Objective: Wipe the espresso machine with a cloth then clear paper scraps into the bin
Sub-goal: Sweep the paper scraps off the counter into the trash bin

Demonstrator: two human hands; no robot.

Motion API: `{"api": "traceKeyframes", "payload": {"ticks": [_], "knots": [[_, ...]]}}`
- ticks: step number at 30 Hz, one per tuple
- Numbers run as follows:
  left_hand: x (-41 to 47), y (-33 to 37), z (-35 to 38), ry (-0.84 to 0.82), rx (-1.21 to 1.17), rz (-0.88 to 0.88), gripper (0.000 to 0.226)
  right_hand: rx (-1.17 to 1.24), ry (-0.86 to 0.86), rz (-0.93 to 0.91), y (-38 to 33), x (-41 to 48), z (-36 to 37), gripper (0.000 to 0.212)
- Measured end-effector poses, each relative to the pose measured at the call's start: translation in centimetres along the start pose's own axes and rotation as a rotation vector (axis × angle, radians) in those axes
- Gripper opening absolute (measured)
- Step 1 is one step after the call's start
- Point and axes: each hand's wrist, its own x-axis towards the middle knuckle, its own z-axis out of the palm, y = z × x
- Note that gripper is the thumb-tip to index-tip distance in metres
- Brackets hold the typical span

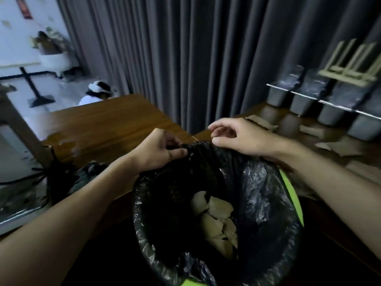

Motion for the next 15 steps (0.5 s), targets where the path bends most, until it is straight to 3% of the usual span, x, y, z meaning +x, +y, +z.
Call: {"api": "traceKeyframes", "payload": {"ticks": [2,5,9,15], "knots": [[0.6,0.9,1.0,-0.07,-0.023,0.059,0.013,-0.091,-0.068,0.064,0.6,-1.8,-0.4,0.028],[1.0,1.8,2.5,-0.178,-0.012,0.129,0.008,-0.223,-0.089,0.135,1.8,-4.5,0.1,0.008],[0.4,1.8,4.6,-0.301,0.018,0.132,0.006,-0.108,0.026,0.244,4.1,-8.1,2.4,0.009],[-0.7,0.5,4.9,-0.45,-0.005,-0.041,0.064,-0.069,0.149,0.344,6.3,-11.5,4.0,0.012]]}}
